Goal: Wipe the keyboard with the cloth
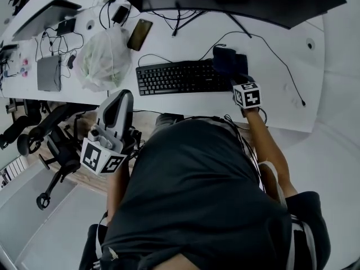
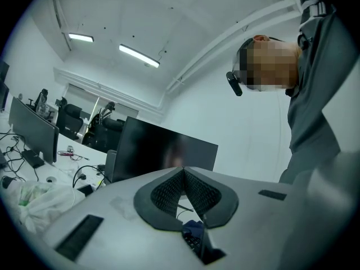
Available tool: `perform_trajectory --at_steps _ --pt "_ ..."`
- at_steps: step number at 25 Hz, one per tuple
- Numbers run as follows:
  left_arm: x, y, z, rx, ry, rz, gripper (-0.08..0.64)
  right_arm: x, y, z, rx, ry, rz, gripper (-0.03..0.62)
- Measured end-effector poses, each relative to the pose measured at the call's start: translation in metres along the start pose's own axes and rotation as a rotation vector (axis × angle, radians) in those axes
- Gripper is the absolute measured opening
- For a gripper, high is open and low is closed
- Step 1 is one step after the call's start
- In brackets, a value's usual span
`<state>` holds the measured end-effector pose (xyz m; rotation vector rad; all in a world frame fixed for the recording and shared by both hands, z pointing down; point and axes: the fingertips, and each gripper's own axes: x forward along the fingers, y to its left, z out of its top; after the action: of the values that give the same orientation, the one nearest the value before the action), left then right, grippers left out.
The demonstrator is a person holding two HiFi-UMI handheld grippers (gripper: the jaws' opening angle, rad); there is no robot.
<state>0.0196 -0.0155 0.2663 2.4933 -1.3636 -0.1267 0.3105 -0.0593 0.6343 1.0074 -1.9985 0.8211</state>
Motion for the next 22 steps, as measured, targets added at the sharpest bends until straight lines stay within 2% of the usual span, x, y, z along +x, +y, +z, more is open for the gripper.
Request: perform_trajectory --at_steps 2,3,6,7,8,10,12,14,15,16,19,21,22 --pt "-0.002 0.002 -0.004 -0.013 -0.001 0.009 0.003 -0.008 -0.007 -0.008 0.003 0.02 -0.038 0.052" --pt "-0.002 0.002 -0.005 -0.017 -0.001 0.009 0.003 -0.008 0.009 -0.008 -0.028 0.022 -0.003 0.052" --pt "0.005 -0.004 -0.006 -0.015 0.003 -0.015 0.003 0.007 0.088 -0.014 -0.183 0.048 0.195 0.053" --pt "0.007 -0.007 -0.005 -0.007 0.004 -0.025 0.003 0.01 0.101 -0.018 -0.214 0.056 0.224 0.054" --pt "0.009 -0.01 -0.003 0.003 0.005 -0.034 0.003 0.011 0.101 -0.021 -0.211 0.052 0.224 0.052" --pt "0.009 -0.013 0.001 0.024 0.008 -0.038 0.003 0.004 0.072 -0.027 -0.106 0.028 0.171 0.054" --pt "0.005 -0.009 -0.001 0.025 0.01 -0.026 0.003 -0.01 0.027 -0.034 -0.003 0.019 0.061 0.052" --pt "0.002 -0.004 -0.003 0.004 0.006 -0.011 0.003 -0.021 -0.006 -0.038 0.009 0.027 -0.07 0.052" --pt "0.001 -0.002 -0.005 -0.008 0.004 -0.007 0.003 -0.022 -0.007 -0.035 0.003 0.022 -0.091 0.052" --pt "0.001 -0.003 -0.006 -0.015 0.004 -0.009 0.003 -0.019 0.003 -0.031 -0.005 0.008 -0.068 0.052" --pt "0.006 -0.01 -0.008 -0.011 0.007 -0.034 0.003 -0.003 0.068 -0.022 -0.115 0.004 0.124 0.054" --pt "0.008 -0.015 -0.006 0.007 0.01 -0.047 0.003 0.001 0.076 -0.026 -0.154 0.018 0.152 0.052" --pt "0.007 -0.016 -0.005 0.015 0.011 -0.048 0.003 -0.002 0.063 -0.03 -0.111 0.012 0.131 0.053"
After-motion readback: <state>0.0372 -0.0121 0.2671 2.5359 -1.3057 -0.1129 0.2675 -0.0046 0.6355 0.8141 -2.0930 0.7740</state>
